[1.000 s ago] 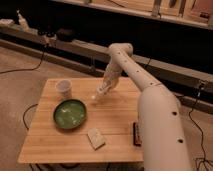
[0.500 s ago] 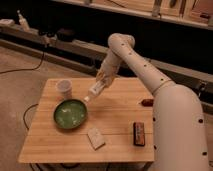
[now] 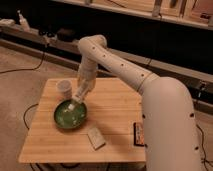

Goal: Place the bottle in the ceramic bowl

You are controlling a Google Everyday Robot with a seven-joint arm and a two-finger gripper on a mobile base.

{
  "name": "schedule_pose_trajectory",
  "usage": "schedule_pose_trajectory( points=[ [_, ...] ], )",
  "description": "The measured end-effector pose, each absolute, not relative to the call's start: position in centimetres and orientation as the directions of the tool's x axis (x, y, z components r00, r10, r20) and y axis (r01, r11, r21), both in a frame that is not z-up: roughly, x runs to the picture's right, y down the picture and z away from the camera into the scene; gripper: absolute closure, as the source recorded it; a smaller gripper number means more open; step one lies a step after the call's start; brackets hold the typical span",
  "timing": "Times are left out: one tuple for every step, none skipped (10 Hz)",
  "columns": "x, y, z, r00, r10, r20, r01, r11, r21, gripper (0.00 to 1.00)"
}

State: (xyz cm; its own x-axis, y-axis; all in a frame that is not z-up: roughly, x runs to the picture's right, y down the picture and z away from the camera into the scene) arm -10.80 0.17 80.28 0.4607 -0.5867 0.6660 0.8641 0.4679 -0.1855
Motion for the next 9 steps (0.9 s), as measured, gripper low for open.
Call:
schedule_pose_trajectory(
  points=[
    [-11.8, 1.5, 80.7, 0.481, -0.584, 0.653, 0.858, 0.465, -0.216, 0.56],
    [-12.6, 2.3, 80.8, 0.49, -0.578, 0.653, 0.855, 0.466, -0.229, 0.48],
    [-13.7, 3.5, 80.9, 0.499, -0.561, 0.66, 0.849, 0.468, -0.245, 0.38],
    [-15.1, 4.8, 80.8, 0.499, -0.535, 0.681, 0.847, 0.467, -0.253, 0.27],
    [-15.9, 5.5, 80.6, 0.495, -0.521, 0.696, 0.847, 0.466, -0.254, 0.23],
    [-16.9, 6.6, 80.3, 0.485, -0.497, 0.72, 0.851, 0.457, -0.258, 0.2],
    [-17.0, 7.4, 80.4, 0.485, -0.477, 0.733, 0.852, 0.447, -0.273, 0.2],
    [-16.7, 8.0, 80.7, 0.497, -0.455, 0.739, 0.847, 0.44, -0.298, 0.2],
    [-16.0, 8.1, 81.1, 0.514, -0.429, 0.742, 0.836, 0.443, -0.323, 0.2]
  ],
)
